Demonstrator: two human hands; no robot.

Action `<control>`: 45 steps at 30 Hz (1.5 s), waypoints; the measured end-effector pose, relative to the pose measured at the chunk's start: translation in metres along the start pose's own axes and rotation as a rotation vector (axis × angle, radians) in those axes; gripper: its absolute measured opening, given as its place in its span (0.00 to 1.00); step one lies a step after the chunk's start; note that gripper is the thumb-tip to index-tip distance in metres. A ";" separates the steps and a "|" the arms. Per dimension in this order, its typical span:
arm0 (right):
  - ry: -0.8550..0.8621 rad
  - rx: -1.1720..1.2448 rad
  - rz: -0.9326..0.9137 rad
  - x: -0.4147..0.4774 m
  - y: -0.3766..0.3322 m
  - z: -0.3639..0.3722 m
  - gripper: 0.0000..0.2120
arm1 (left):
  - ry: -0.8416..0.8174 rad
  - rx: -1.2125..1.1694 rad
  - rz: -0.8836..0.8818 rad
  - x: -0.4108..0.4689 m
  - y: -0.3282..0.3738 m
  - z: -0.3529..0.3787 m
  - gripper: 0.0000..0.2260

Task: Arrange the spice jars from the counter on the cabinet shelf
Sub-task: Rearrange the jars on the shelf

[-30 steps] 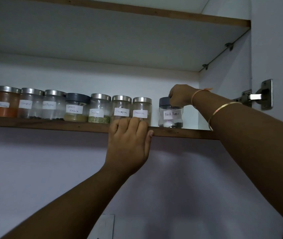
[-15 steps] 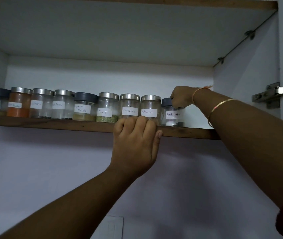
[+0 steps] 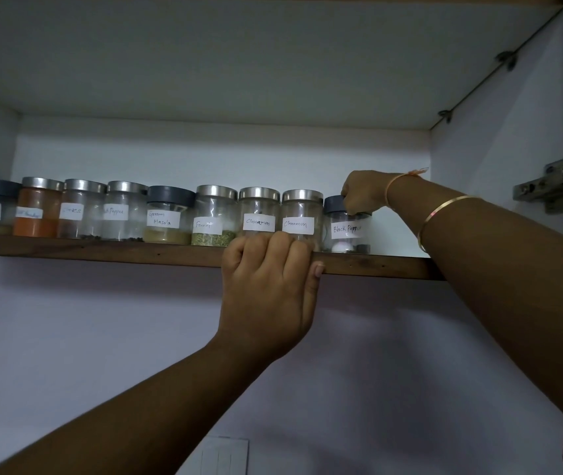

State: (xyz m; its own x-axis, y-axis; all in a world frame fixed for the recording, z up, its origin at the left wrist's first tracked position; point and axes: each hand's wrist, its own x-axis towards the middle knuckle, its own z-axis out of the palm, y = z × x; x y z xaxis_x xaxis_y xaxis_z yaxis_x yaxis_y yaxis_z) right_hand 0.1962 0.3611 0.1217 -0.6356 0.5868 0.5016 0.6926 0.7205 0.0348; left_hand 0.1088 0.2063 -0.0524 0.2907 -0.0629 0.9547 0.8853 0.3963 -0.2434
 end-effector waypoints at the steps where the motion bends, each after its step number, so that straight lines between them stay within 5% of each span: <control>1: 0.016 0.015 0.000 0.000 0.000 0.002 0.05 | 0.003 -0.001 0.001 0.000 0.000 0.000 0.14; 17: 0.039 0.229 0.050 -0.022 -0.005 0.003 0.31 | -0.025 -0.022 -0.017 0.002 0.001 -0.004 0.15; 26: 0.209 0.267 -0.056 -0.062 -0.036 0.004 0.31 | -0.222 -0.117 -0.111 0.005 0.007 -0.023 0.13; 34: 0.263 0.120 -0.082 -0.125 -0.068 0.006 0.20 | -0.467 -0.292 -0.136 0.018 0.004 -0.050 0.10; 45: 0.239 0.098 -0.036 -0.214 -0.128 -0.016 0.20 | -0.802 -0.528 -0.064 0.028 -0.030 -0.107 0.23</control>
State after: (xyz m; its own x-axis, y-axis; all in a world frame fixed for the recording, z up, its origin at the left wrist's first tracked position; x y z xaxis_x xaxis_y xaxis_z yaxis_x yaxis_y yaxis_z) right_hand 0.2489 0.1373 0.0241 -0.5521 0.4647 0.6923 0.6276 0.7782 -0.0219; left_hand 0.1293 0.0950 -0.0366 0.0749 0.6525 0.7541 0.9970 -0.0622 -0.0453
